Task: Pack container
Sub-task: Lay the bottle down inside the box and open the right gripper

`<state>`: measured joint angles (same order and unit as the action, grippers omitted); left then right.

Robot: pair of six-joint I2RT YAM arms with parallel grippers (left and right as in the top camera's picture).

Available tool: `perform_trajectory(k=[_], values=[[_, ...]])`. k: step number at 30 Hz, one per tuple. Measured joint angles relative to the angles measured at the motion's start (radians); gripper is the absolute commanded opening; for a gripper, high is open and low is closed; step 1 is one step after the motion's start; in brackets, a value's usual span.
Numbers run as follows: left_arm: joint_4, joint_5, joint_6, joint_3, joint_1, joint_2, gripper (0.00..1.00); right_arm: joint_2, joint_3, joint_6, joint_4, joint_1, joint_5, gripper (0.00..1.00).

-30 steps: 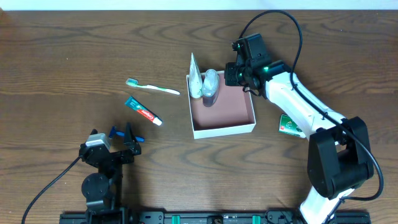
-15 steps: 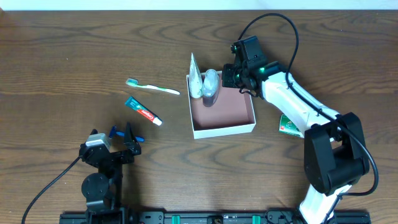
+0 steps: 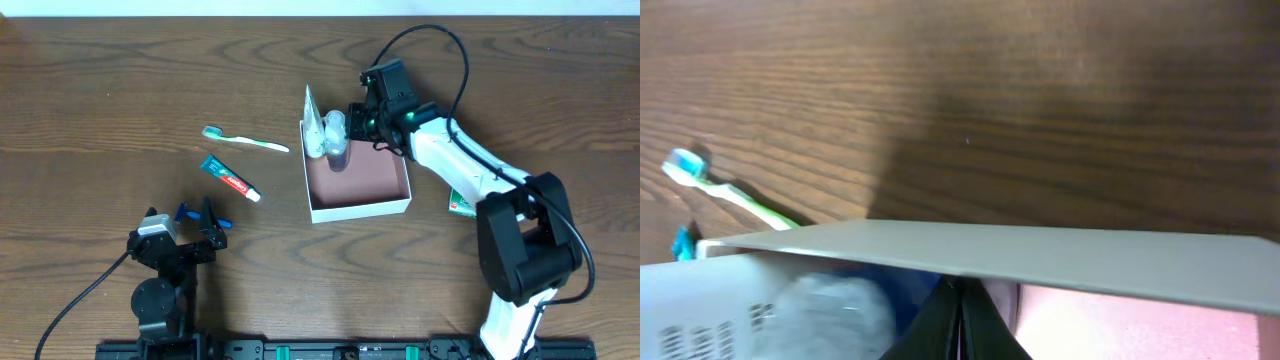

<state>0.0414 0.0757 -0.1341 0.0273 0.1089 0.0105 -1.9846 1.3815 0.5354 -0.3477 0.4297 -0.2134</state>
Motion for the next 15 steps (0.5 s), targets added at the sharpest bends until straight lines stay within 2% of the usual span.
perform_trajectory(k=[15], values=[[0.000, 0.000, 0.000, 0.000, 0.000, 0.000, 0.98, -0.006, -0.003, 0.002, 0.056, -0.037, -0.085, 0.07]])
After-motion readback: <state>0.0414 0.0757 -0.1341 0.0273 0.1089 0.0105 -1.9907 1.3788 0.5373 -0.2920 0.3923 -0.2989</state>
